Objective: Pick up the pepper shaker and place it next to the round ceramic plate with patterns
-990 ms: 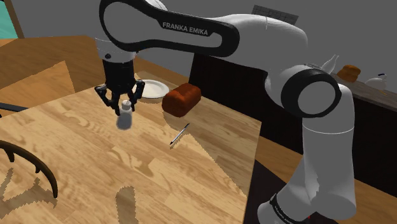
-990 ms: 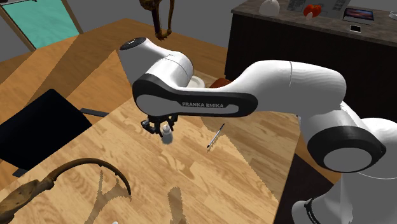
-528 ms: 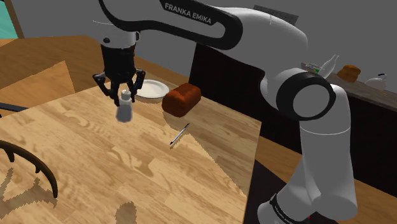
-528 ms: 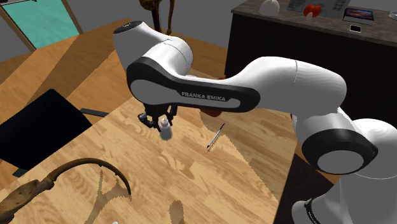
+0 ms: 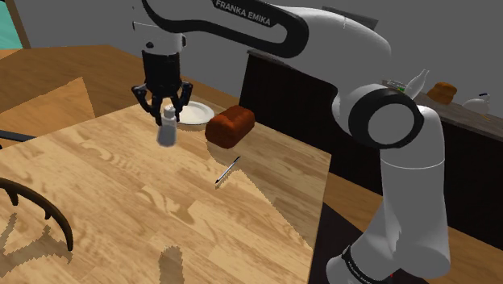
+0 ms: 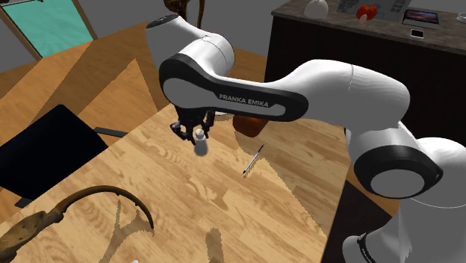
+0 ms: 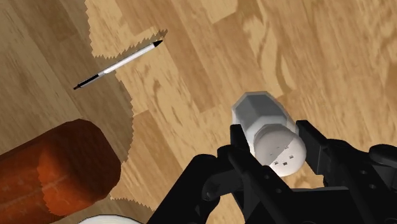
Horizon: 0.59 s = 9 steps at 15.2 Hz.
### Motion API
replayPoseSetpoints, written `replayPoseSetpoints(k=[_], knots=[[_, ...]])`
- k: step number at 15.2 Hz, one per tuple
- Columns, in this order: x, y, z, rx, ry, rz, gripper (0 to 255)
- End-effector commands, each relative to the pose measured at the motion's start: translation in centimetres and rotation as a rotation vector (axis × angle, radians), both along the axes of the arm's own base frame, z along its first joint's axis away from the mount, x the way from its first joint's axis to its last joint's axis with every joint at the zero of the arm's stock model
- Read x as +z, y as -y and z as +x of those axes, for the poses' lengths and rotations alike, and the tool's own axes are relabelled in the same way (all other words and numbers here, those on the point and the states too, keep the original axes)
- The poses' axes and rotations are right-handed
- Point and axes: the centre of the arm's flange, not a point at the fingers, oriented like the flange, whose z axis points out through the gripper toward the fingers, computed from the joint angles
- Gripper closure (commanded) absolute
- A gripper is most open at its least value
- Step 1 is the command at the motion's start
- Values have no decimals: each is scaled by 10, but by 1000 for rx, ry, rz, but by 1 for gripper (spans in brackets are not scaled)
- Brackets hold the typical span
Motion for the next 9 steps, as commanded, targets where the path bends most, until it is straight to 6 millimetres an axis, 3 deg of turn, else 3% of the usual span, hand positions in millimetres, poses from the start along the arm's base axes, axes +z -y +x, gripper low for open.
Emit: replayPoseSetpoints(k=[1,9], knots=[[-6,21,12,1,0,0,255],[-39,110,58,1,0,0,255]])
